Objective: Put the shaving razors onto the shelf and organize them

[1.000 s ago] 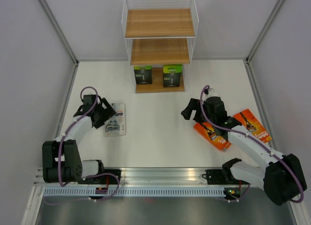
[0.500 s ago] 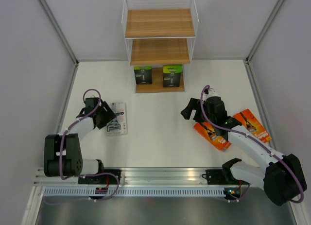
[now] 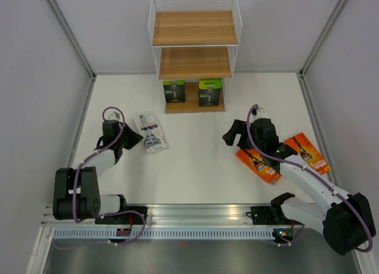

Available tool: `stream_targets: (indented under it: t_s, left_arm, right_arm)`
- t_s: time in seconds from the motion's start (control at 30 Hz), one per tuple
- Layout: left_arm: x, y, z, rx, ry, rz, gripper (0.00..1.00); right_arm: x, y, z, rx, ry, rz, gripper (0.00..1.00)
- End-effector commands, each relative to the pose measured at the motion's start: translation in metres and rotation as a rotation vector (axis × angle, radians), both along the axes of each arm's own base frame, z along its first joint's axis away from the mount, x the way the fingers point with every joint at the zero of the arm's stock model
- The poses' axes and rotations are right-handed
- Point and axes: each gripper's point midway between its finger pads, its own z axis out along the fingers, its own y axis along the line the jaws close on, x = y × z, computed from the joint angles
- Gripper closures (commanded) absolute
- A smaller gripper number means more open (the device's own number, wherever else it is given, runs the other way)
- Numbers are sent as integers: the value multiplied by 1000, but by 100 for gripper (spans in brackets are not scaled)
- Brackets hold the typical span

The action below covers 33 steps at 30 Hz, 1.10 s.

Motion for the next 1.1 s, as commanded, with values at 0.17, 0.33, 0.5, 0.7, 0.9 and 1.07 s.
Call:
stream_targets:
  t_s: [0.17, 0.33, 0.5, 0.7, 0.9, 1.07]
  left_arm:
    - [19, 5, 91, 147, -154, -111, 98]
    - [0, -11, 146, 289, -130, -265, 98]
    - [-31, -38, 143, 586, 30, -391, 98]
    - [-60, -81, 98, 611, 132, -481, 98]
    - [-31, -58, 84, 511, 123, -243, 75]
    - [-25, -17, 61, 242, 147, 24, 15]
  right_arm:
    - [-1, -7, 10, 7, -28, -40, 2]
    - [0, -5, 11, 20, -28, -38, 2]
    - [-1, -4, 15, 13, -20, -31, 2]
    - [-8, -8, 14, 19, -15, -43, 2]
    - [-17, -6, 3, 29, 14, -15, 2]
    - [-16, -1, 2, 43, 18, -1, 2]
